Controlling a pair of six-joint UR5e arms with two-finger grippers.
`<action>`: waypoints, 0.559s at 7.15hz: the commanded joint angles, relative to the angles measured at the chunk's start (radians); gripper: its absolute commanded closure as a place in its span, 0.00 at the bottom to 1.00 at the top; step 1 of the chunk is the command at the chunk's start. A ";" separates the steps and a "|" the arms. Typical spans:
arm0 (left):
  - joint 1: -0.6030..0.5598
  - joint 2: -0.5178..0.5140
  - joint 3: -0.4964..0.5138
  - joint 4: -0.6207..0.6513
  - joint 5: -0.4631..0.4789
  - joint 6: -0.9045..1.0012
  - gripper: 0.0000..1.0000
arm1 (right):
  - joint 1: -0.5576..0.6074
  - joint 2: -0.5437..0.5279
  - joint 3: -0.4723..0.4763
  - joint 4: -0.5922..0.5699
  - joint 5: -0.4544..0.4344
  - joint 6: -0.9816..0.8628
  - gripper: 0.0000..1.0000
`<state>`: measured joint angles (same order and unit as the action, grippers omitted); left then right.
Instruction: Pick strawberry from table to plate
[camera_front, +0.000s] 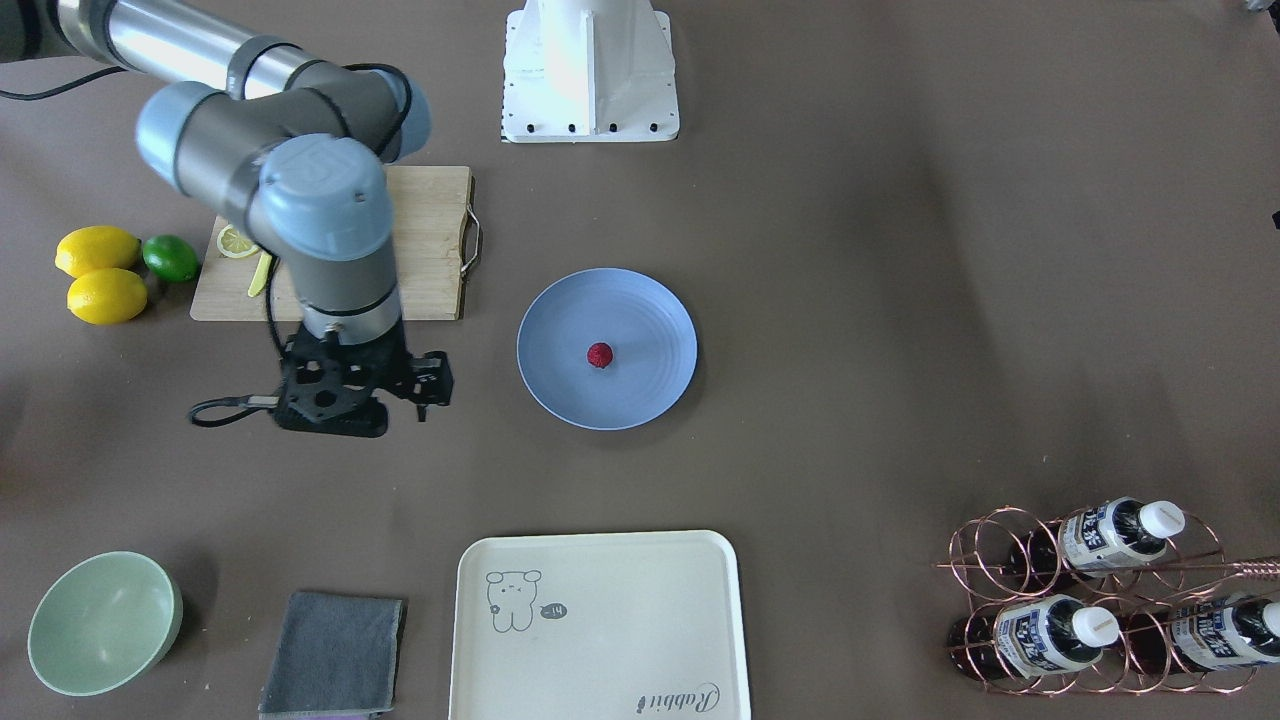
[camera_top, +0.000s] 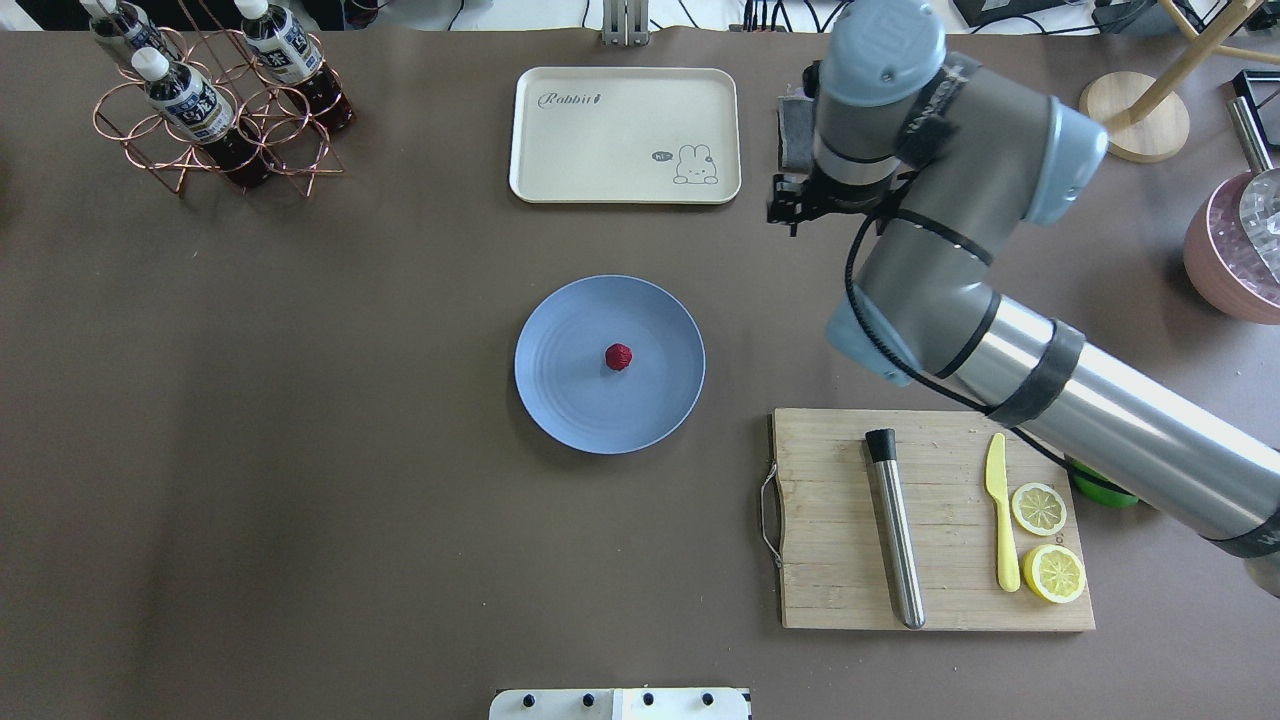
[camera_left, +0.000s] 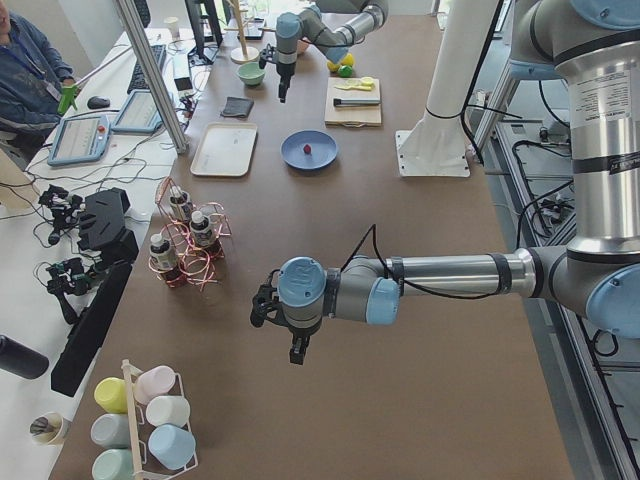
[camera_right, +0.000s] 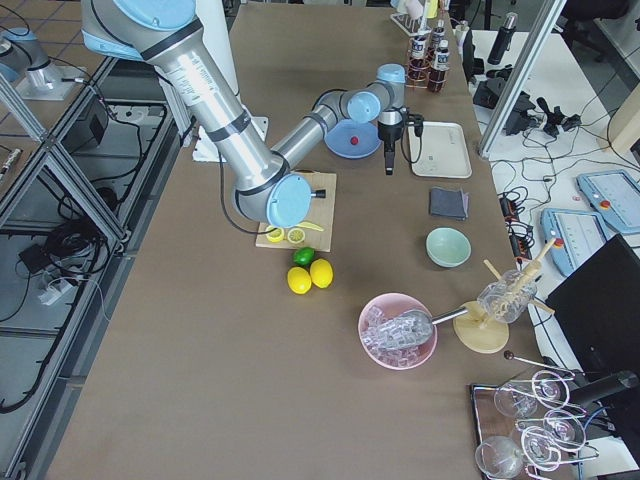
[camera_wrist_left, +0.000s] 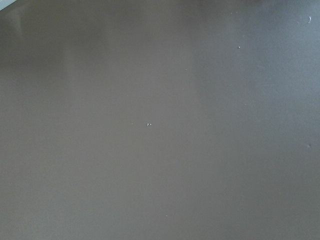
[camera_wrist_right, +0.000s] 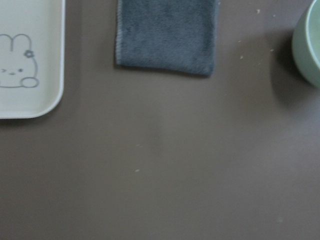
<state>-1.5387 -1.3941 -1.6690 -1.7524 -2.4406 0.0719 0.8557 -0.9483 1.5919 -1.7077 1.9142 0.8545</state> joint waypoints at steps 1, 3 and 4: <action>0.015 0.001 0.002 0.001 0.000 0.000 0.01 | 0.181 -0.181 0.068 0.005 0.072 -0.384 0.00; 0.015 0.000 0.000 0.001 0.002 0.000 0.01 | 0.326 -0.359 0.060 0.156 0.168 -0.652 0.00; 0.015 -0.002 0.000 0.001 0.002 0.000 0.01 | 0.389 -0.422 0.048 0.207 0.216 -0.749 0.00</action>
<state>-1.5238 -1.3943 -1.6687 -1.7518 -2.4392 0.0721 1.1623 -1.2802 1.6502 -1.5750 2.0714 0.2432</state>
